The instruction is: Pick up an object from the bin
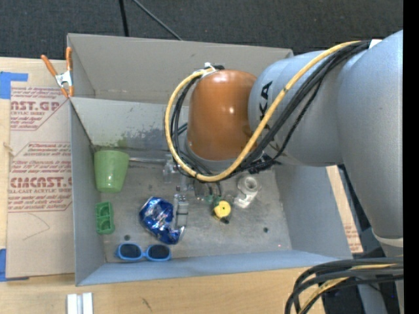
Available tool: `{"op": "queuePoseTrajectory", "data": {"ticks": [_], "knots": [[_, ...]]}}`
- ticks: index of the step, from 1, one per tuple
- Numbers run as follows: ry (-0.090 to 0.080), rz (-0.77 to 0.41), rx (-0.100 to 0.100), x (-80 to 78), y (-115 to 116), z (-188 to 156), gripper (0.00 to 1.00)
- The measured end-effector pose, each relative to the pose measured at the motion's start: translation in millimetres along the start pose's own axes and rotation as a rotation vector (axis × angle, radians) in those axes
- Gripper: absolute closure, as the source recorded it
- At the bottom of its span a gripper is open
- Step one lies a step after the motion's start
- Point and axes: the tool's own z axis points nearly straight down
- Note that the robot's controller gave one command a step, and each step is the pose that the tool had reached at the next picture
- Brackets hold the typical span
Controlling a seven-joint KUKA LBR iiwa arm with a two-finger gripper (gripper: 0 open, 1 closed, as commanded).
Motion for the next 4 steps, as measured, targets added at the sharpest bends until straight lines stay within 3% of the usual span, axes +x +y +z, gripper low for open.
{"op": "queuePoseTrajectory", "data": {"ticks": [1,2,3,4], "knots": [[0.008,0.135,0.003,32.4,-14.8,102.3,0.00],[0.001,0.134,0.000,30.1,-13.9,98.5,1.00],[-0.008,0.154,-0.002,22.8,-19.0,-16.9,1.00],[-0.009,0.114,-0.002,37.1,-8.3,-130.3,1.00]]}}
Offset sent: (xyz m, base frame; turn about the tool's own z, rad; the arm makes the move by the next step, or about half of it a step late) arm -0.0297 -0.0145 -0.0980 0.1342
